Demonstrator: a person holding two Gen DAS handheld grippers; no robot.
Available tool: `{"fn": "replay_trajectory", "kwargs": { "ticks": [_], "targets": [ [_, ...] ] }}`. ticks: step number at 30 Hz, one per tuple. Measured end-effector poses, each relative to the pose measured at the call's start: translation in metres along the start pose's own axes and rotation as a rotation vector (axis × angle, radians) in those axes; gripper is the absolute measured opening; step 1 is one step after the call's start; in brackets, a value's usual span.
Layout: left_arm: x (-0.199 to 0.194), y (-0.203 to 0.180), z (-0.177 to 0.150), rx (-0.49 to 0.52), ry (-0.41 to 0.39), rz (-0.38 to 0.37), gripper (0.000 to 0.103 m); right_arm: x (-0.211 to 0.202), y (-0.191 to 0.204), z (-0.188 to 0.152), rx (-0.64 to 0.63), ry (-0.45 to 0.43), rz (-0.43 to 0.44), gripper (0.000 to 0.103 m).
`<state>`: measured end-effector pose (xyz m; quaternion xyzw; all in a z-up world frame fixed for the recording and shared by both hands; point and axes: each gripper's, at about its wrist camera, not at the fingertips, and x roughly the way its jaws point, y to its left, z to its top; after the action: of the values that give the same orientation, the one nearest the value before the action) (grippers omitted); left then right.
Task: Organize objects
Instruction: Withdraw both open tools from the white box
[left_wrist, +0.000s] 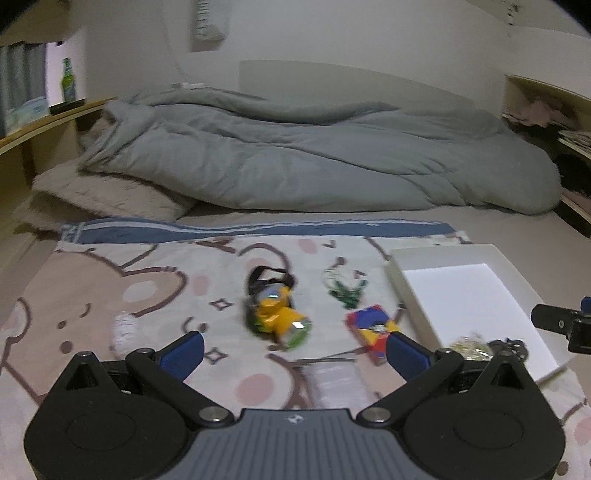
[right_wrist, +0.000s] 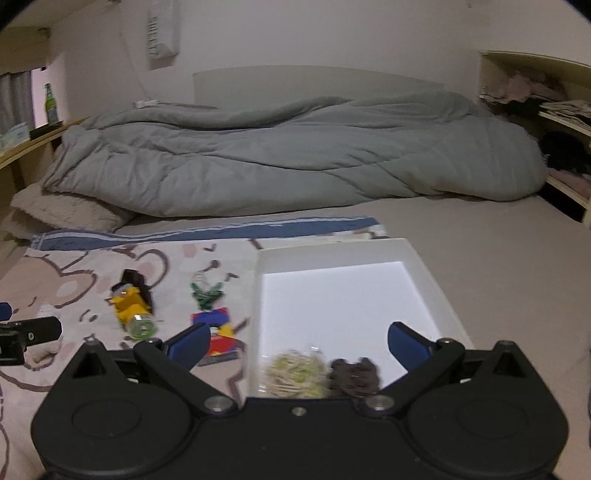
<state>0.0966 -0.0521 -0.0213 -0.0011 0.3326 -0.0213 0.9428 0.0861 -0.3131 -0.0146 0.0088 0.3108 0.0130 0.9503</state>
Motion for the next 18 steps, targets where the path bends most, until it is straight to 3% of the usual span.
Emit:
{"fn": "replay_trajectory", "kwargs": {
  "ticks": [9,18],
  "targets": [
    [-0.004,0.057,-0.004,-0.066,0.001,0.093,0.103,0.012,0.055,0.005,-0.059,0.004,0.076,0.103],
    [-0.004,0.099,-0.01,-0.068,-0.026,0.175,0.103,0.023,0.092,0.007,-0.076,0.012,0.162,0.103]
  ]
}}
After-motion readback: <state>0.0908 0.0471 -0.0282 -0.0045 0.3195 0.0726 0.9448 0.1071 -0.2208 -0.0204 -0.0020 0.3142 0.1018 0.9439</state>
